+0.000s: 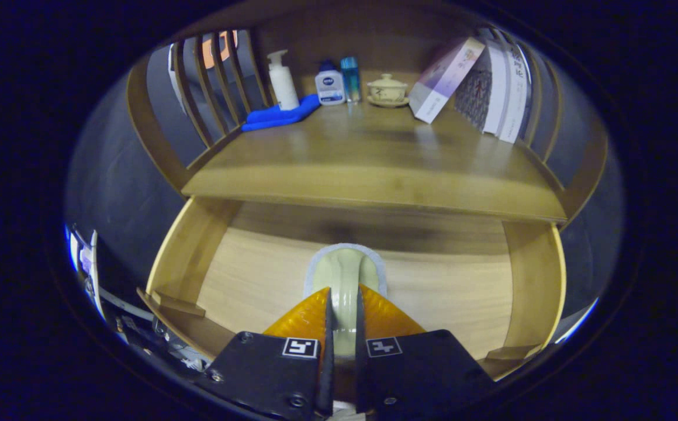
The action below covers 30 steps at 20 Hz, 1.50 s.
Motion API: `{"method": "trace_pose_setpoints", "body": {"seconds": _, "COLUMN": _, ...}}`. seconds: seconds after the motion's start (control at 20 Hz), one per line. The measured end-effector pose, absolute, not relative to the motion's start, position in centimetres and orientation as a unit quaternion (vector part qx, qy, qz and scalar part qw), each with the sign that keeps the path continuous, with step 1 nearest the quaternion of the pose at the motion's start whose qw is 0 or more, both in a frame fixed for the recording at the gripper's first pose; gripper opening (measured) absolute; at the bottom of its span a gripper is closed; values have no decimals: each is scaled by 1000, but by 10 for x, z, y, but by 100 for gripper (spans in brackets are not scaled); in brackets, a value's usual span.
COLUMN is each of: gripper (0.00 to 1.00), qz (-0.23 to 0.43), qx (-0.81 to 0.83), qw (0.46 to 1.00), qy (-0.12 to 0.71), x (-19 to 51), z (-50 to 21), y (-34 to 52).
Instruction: Pull open the drawer, take out the items inside it, and place them on the countertop above the cabinet.
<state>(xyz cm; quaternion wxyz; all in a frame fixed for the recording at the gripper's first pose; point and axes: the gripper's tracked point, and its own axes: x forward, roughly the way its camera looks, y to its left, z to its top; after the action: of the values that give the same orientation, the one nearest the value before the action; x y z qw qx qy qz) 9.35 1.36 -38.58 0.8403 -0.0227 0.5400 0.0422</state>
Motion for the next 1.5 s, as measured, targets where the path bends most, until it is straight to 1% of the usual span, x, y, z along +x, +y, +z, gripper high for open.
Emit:
{"method": "trace_pose_setpoints", "body": {"seconds": 0.25, "gripper": 17, "qz": 54, "qx": -13, "qw": 860, "qy": 508, "x": 97, "z": -341, "y": 18}}
{"method": "trace_pose_setpoints", "body": {"seconds": 0.5, "gripper": 17, "qz": 65, "qx": -24, "qw": 876, "qy": 477, "x": 117, "z": -307, "y": 25}}
{"method": "trace_pose_setpoints", "body": {"seconds": 0.9, "gripper": 17, "qz": 61, "qx": -41, "qw": 895, "qy": 441, "x": 183, "z": -278, "y": 37}}
{"method": "trace_pose_setpoints", "body": {"seconds": 1.1, "gripper": 17, "qz": 53, "qx": -56, "qw": 896, "qy": 438, "x": 215, "z": -277, "y": 40}}
{"method": "trace_pose_setpoints", "body": {"seconds": 1.5, "gripper": 17, "qz": 29, "qx": -46, "qw": 892, "qy": 449, "x": 270, "z": -309, "y": 36}}
